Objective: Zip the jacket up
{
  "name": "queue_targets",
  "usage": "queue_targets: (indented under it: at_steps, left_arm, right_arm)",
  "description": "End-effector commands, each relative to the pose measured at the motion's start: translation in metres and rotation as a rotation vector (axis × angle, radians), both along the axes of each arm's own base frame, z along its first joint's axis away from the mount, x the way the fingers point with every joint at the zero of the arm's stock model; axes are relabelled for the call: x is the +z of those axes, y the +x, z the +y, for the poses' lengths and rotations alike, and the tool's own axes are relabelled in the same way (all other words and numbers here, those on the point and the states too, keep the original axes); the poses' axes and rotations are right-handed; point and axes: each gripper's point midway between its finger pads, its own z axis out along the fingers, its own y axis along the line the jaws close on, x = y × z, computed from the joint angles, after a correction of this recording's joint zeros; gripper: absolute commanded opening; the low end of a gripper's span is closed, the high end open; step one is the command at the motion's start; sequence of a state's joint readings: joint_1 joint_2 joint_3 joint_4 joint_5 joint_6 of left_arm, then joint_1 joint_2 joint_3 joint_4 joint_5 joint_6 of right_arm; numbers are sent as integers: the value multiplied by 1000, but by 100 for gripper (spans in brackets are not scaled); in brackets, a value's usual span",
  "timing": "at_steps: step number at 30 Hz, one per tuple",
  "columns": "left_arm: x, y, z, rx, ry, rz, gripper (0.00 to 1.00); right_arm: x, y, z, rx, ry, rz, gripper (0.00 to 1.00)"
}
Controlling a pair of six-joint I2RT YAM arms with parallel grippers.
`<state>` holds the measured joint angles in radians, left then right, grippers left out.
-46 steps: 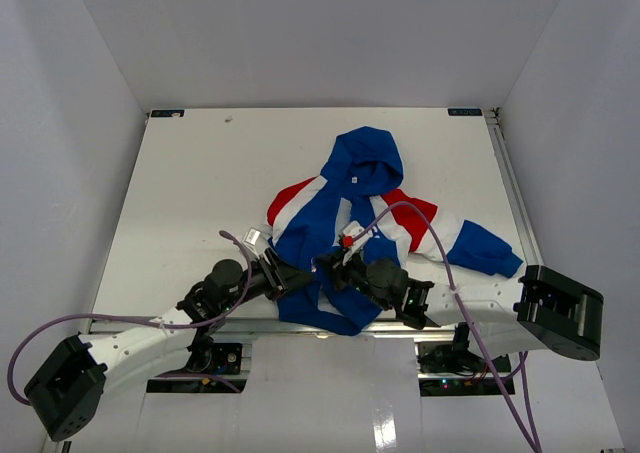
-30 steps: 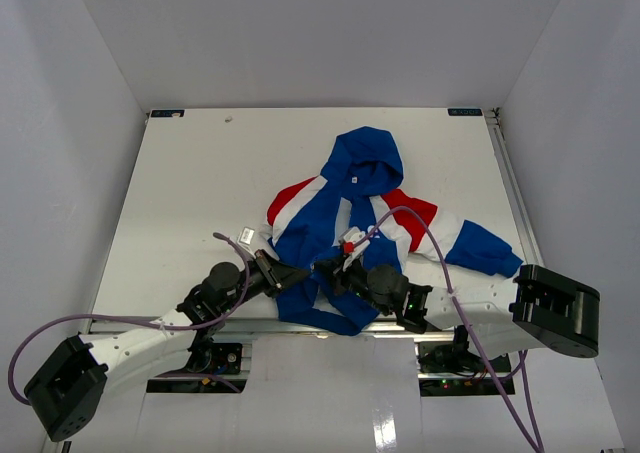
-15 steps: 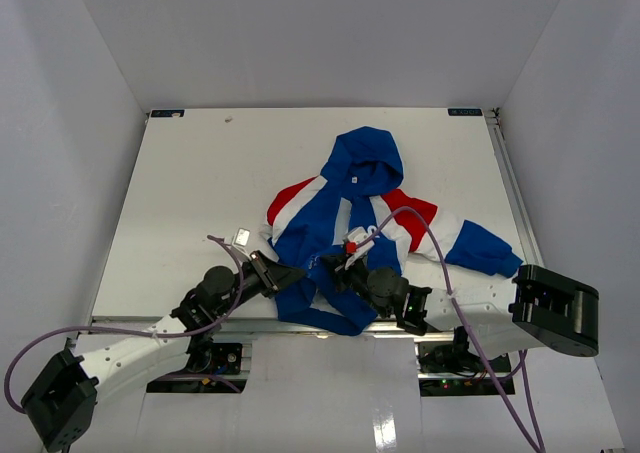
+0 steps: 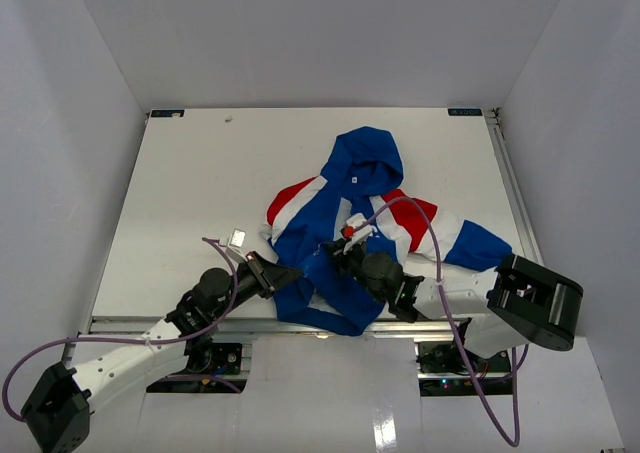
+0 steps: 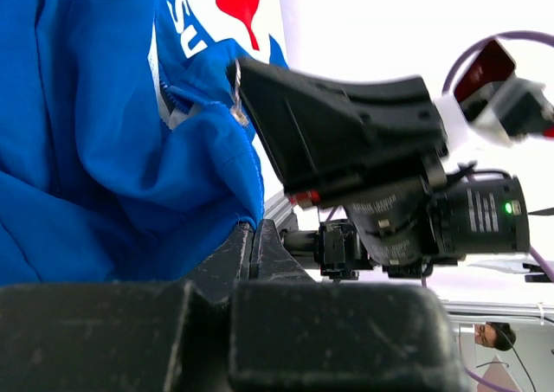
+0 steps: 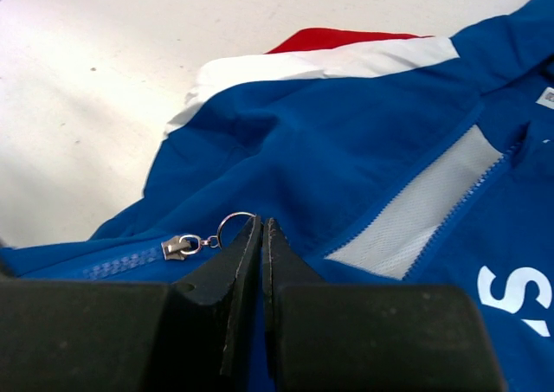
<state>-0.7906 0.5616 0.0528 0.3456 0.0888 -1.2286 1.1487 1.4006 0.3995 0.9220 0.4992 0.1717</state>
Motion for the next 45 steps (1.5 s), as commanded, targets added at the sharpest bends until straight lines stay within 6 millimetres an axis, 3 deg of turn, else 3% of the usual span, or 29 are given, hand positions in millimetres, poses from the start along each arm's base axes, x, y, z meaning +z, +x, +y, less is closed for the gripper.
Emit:
queue_targets:
  at_steps: [1, 7, 18, 29, 31, 35, 41, 45]
  left_arm:
    - [0, -9, -2, -50, -4, -18, 0]
    - [2, -12, 1, -52, 19, -30, 0]
    - [17, -12, 16, -6, 71, -84, 0]
    - [16, -13, 28, 20, 141, -99, 0]
    - [17, -11, 31, 37, 155, -104, 0]
    - [13, -3, 39, 99, 181, -110, 0]
    - [9, 15, 51, 200, 258, -116, 0]
    - [-3, 34, 53, 266, 350, -73, 1]
  right_arm:
    - [7, 38, -20, -147, -22, -37, 8]
    - [0, 75, -36, -213, -36, -16, 8]
    - [16, 176, -78, -352, -37, 9, 8]
    - [41, 305, -172, -531, -80, 5, 8]
    - [34, 324, -193, -550, -72, 24, 8]
    - [31, 356, -215, -558, -54, 21, 8]
    - [33, 387, -244, -569, -5, 23, 8]
    - [30, 378, -221, -437, 51, 52, 8]
